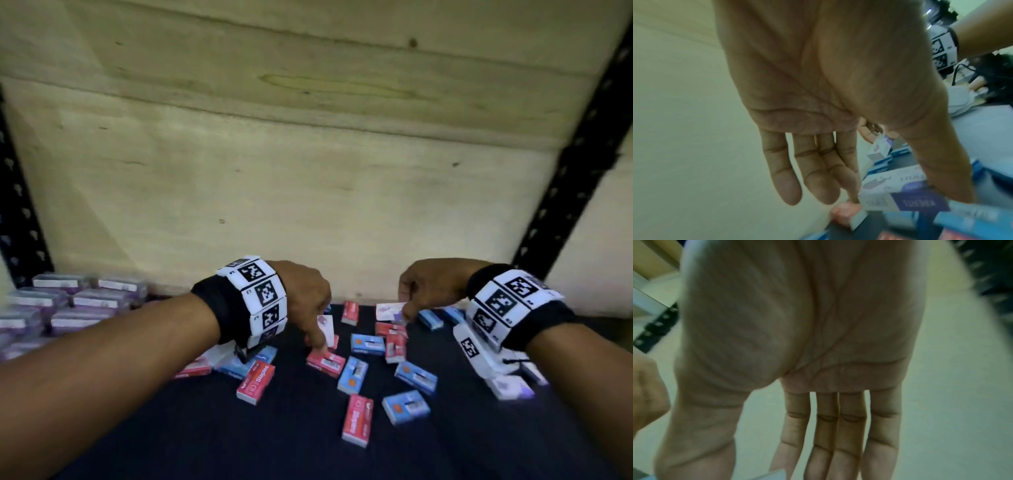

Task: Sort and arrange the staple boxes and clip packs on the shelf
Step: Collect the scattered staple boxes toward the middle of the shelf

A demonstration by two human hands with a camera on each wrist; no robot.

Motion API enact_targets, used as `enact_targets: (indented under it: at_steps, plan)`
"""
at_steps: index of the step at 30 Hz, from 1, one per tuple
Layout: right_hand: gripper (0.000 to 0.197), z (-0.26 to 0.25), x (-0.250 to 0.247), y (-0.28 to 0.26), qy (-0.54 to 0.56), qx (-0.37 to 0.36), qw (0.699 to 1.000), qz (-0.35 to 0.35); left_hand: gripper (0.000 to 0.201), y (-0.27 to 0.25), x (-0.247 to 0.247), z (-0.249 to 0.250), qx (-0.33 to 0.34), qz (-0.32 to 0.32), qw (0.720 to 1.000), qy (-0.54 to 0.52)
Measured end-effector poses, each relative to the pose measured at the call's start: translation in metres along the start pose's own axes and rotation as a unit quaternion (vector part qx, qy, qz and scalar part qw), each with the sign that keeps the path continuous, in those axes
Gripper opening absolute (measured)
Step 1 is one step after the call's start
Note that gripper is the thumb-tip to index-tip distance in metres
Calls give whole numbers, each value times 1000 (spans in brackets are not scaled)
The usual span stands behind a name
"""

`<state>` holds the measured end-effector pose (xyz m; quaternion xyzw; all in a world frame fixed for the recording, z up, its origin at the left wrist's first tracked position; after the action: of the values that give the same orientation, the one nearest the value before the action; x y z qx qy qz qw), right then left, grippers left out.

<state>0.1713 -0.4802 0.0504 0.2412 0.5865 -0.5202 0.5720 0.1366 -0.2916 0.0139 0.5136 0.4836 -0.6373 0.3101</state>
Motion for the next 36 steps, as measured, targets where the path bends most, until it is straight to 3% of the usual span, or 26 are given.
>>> enact_targets:
  at_steps: [7,13,19,24,36]
  plan:
    - [30,113,48,-74,-20,175,984,-32,59,37,-20,121,96,45,994,16]
    - [29,161,78,-106,-20,266,962,-57,56,74,-20,182,120,70,990,-5]
    - [35,149,102,-112,-13,267,955,-129,53,111,-19,202,114,76,989,-53]
    - [28,140,116,-111,-23,229,952,-201,46,130,-14,213,108,21,991,-75]
    - [40,147,122,-107,-1,206,957,-206,60,159,-3,226,98,52,992,-56]
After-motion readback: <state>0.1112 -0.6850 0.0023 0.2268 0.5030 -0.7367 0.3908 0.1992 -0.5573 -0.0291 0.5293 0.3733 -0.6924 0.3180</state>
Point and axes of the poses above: each hand's wrist, its own y-axis towards the middle knuckle, its own x-axis out of the palm, z = x × y, the point moved 5 cm from there along y, towards the middle knuckle, and after that the axes turned 10 degrees about -y, right-handed, at the moved point
